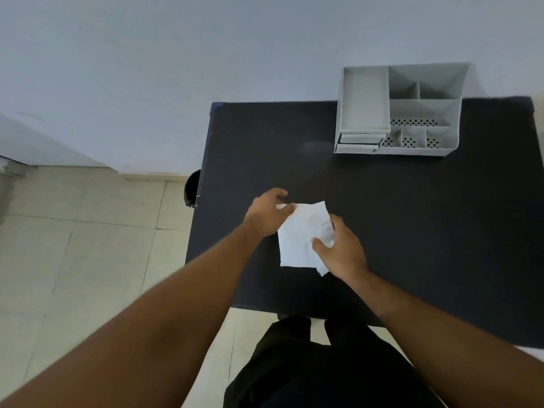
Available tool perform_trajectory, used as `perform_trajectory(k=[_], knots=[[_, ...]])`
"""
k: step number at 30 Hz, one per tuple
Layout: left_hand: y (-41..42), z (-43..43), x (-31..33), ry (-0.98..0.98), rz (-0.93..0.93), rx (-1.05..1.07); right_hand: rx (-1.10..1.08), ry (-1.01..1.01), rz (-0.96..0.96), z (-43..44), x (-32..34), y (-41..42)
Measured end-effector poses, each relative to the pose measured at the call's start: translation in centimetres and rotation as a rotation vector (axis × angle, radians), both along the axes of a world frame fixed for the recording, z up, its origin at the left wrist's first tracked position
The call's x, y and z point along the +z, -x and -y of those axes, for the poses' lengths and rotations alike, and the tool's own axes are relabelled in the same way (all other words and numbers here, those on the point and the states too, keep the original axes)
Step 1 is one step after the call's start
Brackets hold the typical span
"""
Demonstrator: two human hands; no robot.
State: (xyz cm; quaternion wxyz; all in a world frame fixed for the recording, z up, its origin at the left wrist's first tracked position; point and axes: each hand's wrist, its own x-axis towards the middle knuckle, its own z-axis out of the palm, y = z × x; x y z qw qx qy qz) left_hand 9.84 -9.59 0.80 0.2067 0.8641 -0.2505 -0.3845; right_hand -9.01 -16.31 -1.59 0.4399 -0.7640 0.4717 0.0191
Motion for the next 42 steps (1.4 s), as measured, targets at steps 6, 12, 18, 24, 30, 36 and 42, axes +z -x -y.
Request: perform_trajectory(k=[6,12,18,24,30,36,42], knots=[[3.9,-1.9,-1.9,-0.076,0.343,-0.45,-0.016,-0.074,-0.036,-0.1,-1.5,-0.3],[5.2,-2.9,-3.9,-0.227,0.306,-0.616,-0.006,0.063,-0.021,-0.5,-2.3,-0.6],[5.6,-2.4,-4.5,-0.28,0.293,-0.624,0.022,0.186,-0.105,-0.9,-2.6,-1.6],[5.7,-2.1,-4.8,-0.334,0.297,-0.647,-0.051,0.156,-0.073,0.0,-2.9,-1.7],[5.7,-1.6,-4.8,-0.368,0.291,-0.656,-0.547,-0.05,0.01,1.7,-2.6,-0.5],[6.0,-0.6,-3.9,-0.302,0.273,-0.607,-0.637,-0.205,0.106,2.4,-3.0,1.6],[7.9,1.4,-2.2,0.131,-0.038,-0.066,-0.603,-0.489,0.272,2.2,-2.3,1.3]])
